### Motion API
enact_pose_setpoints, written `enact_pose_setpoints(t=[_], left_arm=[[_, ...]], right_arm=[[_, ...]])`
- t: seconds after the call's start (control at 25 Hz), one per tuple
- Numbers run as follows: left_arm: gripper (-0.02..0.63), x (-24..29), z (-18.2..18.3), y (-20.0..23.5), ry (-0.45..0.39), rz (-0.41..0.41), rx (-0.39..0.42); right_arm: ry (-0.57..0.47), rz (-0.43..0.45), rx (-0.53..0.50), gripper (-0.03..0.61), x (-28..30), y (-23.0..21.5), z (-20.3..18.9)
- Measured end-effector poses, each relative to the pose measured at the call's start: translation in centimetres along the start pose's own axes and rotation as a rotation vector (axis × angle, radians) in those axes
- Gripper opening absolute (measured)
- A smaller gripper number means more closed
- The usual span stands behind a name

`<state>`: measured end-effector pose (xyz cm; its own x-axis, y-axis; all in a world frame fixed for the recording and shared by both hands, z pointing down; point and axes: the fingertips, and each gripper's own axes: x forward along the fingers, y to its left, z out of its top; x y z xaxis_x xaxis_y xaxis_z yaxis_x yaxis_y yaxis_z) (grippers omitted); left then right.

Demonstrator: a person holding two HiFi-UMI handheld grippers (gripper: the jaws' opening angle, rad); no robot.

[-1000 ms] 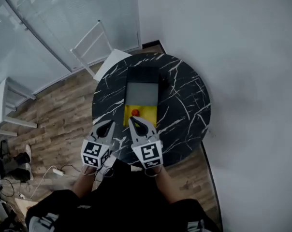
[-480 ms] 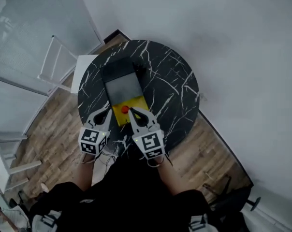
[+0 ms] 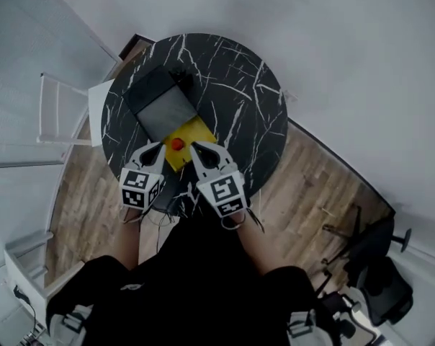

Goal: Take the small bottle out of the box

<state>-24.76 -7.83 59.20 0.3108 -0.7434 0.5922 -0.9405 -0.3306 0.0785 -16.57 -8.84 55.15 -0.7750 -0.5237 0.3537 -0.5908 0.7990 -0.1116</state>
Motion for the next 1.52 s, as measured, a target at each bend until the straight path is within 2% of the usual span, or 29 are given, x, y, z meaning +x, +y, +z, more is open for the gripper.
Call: enact_pose_setpoints(t=[0.28,0.4,0.56,0.84,1.12,1.32,1.52], left_arm=[[-0.002,2.5,-2.3,-1.3,0.094,-0.085,0.058],[-0.002,3.2,-3.3,-1.3,0.132,-0.084,0.050],[-0.002,4.0,-4.3,-1.6,0.170,-0.084,0.085],[-0.002,4.4,-6.6,-1.6,0.214,-0.064,0.097],[0.109,5.9,-8.8,-1.2,0.264,-0.052,0.049],[0.175,7.0,-10.0,-1.0,0.308,-0.028,0.052],[0.192,7.9,-10.8,-1.0,0.325,-0.020,0.041]], right_arm=[[0.056,-0.073,0.045,-0.003,-1.1,-0.9,-3.1],[0.061,-0.089,0.065,-0.003,-1.2,-1.3,-3.7],[0.057,-0.109,0.111,-0.003,-1.1,-1.9,-4.7],[0.073,-0.108,0.147,-0.003,-0.9,-1.6,-6.5],[0.084,-0.125,0.170,-0.003,-1.3,-2.3,-7.6],[0.092,-0.134,0.179,-0.003,-1.5,-2.6,-8.2],[0.101,-0.141,0.184,-0.003,-1.5,-2.6,-8.7]])
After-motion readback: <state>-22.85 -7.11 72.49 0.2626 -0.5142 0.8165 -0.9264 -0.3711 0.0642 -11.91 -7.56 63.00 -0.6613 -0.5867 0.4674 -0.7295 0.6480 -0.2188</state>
